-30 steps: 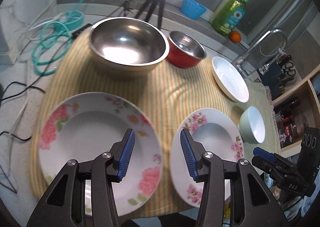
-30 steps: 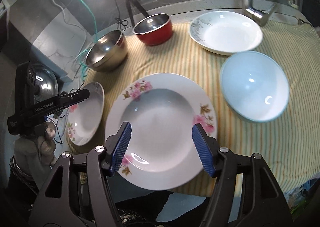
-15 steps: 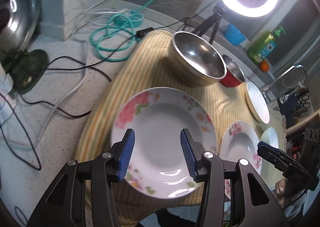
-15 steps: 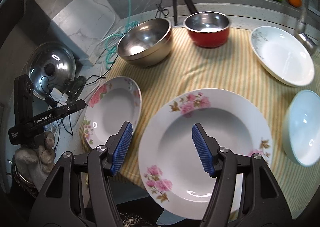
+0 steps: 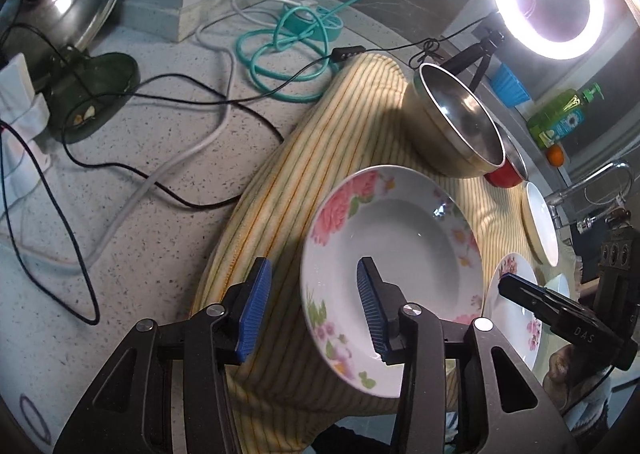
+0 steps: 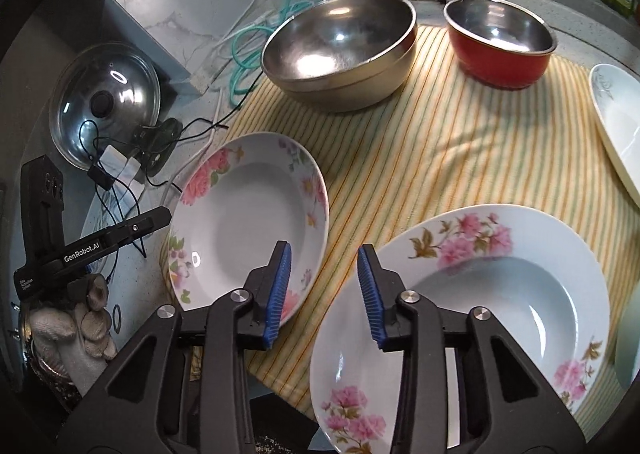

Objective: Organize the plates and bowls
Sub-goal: 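Grasp the rim of the pink rose-print plate with the left gripper, then lift the rose-print plate with the left gripper over the pink-blossom plate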

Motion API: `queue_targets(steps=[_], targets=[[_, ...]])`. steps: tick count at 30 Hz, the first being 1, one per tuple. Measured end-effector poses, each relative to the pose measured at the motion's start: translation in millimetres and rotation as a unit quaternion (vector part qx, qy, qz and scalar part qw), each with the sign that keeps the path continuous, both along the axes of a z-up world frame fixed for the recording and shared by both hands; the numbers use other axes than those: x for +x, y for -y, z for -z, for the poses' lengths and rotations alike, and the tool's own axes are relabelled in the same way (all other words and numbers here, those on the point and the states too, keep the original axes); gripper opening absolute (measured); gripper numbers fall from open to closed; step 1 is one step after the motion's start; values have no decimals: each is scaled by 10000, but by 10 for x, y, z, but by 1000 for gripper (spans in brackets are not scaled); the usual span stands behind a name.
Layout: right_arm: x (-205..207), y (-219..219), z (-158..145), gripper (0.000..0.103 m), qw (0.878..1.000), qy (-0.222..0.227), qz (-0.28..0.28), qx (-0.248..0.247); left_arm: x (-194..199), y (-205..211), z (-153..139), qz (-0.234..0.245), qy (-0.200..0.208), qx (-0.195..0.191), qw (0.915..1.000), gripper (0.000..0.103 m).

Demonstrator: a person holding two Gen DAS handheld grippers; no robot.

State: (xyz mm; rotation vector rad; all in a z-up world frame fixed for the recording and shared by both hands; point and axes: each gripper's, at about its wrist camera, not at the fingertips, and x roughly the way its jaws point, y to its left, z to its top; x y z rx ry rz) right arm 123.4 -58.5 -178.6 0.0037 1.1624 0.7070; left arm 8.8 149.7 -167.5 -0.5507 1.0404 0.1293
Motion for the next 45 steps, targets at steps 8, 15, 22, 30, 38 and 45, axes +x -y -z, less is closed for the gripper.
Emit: queue_targets(steps=[8,15,22,30,38,45], targets=[[144,-125,135,23,9997,-229,-20,-50,46,-18,127,29,-123,-202,9997,29],[213,-189,220,16,9992,-393,-57,-12,78,-27,171,98,-183,-229,9995,22],[210,-216,218,10,9992,-400,-85,4,97,0,189,180,-191,-273,9993,18],[193,-214,200,10,9993,-365,-66,-26,110,28,170,207,-196,-193,9994,18],[155,-121,146,10,9992,-383,53,73,99,75,84,242,-135,-120,9995,18],[113,34,-9,10,9991,-296,190,224,121,145,-67,343,11,-105,9994,18]])
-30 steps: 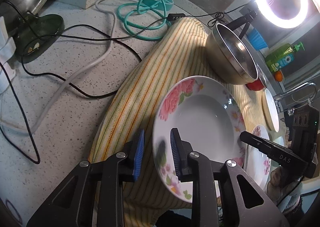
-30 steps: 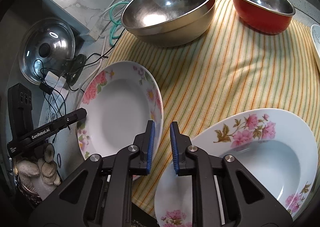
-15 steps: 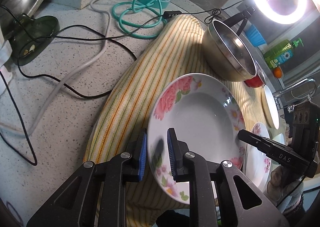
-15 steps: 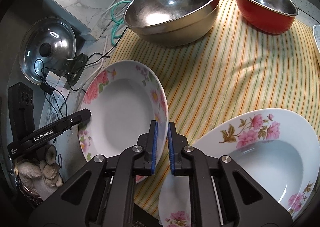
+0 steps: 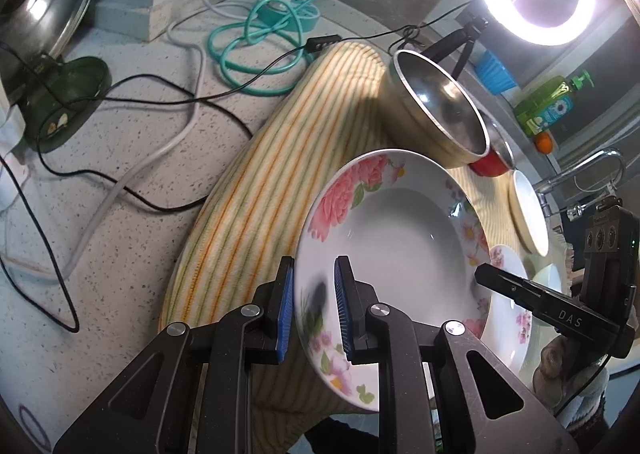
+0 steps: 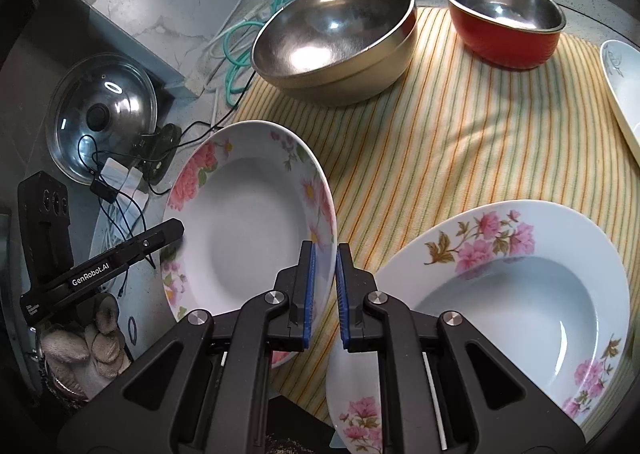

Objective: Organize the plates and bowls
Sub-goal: 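Lift the rose-print plate with the left gripper over the pink-blossom plate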

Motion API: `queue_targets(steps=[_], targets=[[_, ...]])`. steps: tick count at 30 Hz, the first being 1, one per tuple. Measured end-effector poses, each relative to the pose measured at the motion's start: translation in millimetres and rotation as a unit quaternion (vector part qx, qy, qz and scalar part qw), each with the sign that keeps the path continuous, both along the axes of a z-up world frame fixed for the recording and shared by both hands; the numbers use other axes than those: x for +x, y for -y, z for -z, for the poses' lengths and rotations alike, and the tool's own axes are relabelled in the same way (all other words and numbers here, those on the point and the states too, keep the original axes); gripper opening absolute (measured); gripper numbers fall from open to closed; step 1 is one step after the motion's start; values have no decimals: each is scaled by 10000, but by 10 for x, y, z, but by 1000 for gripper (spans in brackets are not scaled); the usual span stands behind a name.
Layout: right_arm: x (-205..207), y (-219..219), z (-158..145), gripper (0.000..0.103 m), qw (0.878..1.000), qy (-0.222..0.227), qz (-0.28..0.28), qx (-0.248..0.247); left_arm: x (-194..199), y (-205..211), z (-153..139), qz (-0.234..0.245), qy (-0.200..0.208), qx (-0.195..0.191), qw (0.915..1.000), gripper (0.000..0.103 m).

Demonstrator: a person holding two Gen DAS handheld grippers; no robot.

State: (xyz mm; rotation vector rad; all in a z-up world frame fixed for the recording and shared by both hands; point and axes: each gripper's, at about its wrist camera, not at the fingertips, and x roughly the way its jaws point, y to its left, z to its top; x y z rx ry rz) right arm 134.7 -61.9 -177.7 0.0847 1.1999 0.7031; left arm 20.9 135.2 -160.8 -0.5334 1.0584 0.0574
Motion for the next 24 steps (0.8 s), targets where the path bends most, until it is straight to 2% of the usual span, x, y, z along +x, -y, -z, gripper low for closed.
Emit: queue_targets(steps=[14,24], targets=[[-164,620,-147,10,9984,-8,552,90,101,459,-152,540,177,-63,9984,18],[-294,1186,-136,10,9936,-79,1131,15,215,930,-120,1114,123,-160,9936,18]])
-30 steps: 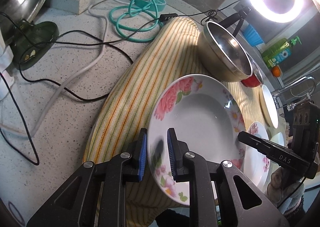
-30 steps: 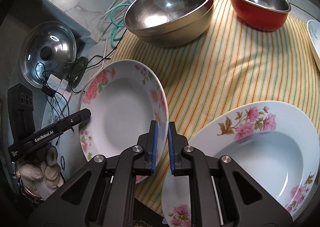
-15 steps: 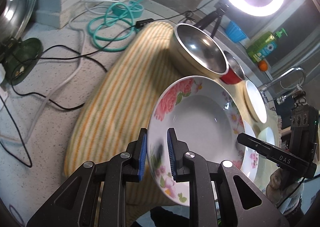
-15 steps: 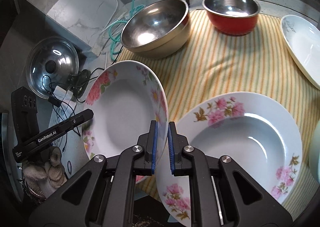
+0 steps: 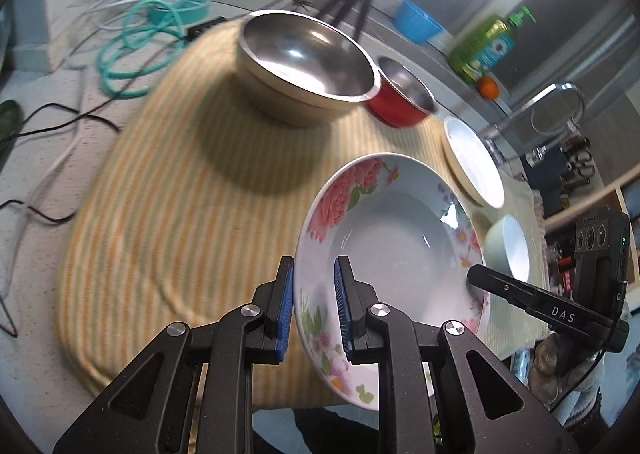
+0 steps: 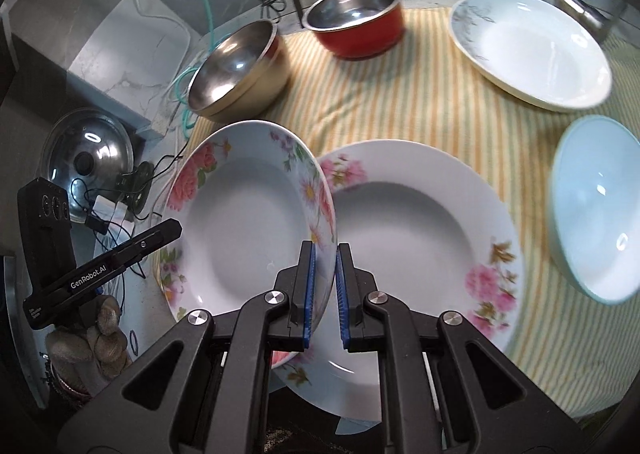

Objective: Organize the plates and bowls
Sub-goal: 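Lift the rose-print plate with the left gripper over the pink-blossom plate, then lower the rose-print plate onto the pink-blossom plate and open the left gripper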

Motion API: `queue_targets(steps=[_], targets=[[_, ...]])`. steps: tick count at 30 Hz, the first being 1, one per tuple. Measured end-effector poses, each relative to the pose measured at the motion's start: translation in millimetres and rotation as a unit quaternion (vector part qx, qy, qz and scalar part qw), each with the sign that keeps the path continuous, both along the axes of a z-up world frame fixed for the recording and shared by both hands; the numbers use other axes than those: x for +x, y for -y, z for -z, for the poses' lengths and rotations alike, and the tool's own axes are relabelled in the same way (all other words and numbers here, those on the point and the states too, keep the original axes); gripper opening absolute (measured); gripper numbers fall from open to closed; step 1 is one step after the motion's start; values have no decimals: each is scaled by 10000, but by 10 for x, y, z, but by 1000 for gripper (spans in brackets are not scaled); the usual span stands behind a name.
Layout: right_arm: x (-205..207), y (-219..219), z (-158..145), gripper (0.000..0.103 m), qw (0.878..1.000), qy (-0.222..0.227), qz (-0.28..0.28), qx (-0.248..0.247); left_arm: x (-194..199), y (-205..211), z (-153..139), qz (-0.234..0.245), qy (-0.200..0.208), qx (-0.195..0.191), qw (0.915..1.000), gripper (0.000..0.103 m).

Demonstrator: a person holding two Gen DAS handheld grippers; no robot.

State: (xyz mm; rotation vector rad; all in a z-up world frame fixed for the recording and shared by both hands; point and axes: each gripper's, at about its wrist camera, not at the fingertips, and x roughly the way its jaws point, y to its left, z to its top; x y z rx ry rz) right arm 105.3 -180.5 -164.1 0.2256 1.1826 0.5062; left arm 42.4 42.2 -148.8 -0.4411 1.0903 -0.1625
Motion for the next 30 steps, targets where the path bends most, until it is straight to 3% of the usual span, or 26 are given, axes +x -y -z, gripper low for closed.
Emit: queue_targets(steps=[15,30], targets=[[-175,641,144,10,9981,-135,583,-129,74,579,118,653,-179,13,9977,18],[-163,773,193,10,9971,-170,705,-234,130,806,213,873,-327,231,9954,18]])
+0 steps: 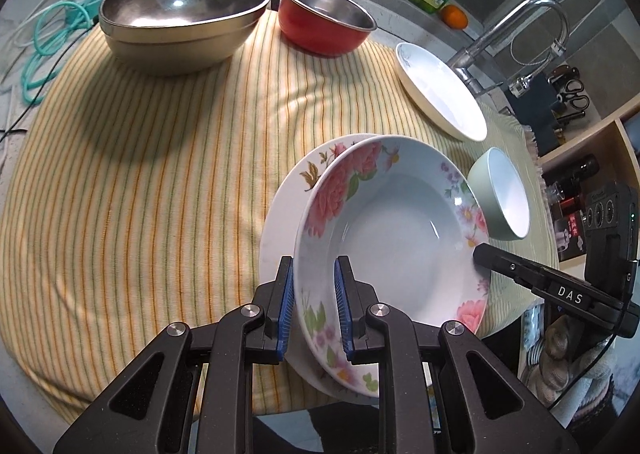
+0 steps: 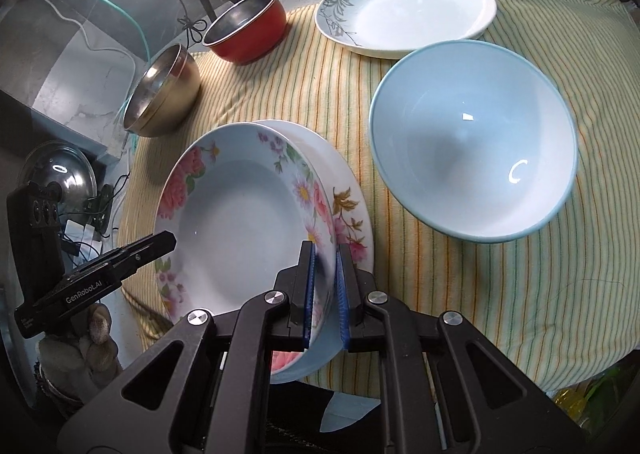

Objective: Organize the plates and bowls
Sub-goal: 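Lower the rose-print plate onto the pink-blossom plate and open the left gripper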

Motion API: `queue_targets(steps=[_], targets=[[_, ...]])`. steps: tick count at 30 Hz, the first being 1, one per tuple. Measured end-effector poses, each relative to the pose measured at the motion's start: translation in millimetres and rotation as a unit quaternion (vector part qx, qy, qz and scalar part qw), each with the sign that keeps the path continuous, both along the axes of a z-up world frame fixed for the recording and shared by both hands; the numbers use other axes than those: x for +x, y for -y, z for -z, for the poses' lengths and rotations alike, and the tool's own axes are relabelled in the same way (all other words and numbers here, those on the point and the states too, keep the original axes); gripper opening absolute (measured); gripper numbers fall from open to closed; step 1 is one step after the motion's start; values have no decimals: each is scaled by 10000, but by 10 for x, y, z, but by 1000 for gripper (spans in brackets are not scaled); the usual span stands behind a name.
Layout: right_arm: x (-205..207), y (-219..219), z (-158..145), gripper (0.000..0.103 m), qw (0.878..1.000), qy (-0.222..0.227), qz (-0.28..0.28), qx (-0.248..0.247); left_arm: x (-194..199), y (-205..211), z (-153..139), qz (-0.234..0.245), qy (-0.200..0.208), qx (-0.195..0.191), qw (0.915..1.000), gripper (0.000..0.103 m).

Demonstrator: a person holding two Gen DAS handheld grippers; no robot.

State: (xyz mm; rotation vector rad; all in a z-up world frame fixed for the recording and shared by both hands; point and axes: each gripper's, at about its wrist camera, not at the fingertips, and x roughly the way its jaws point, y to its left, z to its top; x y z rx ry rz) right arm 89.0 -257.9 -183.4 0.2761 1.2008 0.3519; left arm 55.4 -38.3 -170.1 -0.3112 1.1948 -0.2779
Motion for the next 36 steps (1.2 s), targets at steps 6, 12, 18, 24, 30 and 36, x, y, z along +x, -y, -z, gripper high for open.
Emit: queue_targets(steps=[6,12,18,24,30,36], targets=[[9,-28,11,11,10000,-16,-24,-47,30,42,-1,22,22,118,9999,18],[12,-50,0,11,9998,28,-48,-164,54,79,-4,56,65,252,9996,18],[-9,-135,-29,17,9990,111,-184,-397,57,100,-5,106,86,355,9993,18],[-20,-195,-40,25,9984,162,-276,-476,71,111,-16,116,126,468,9988,18],[-25,-191,-41,25,9983,173,-281,-477,64,105,-16,112,139,465,9988,18],[-92,-178,-170,54,9972,493,-309,-475,49,82,-69,90,204,437,9988,22]])
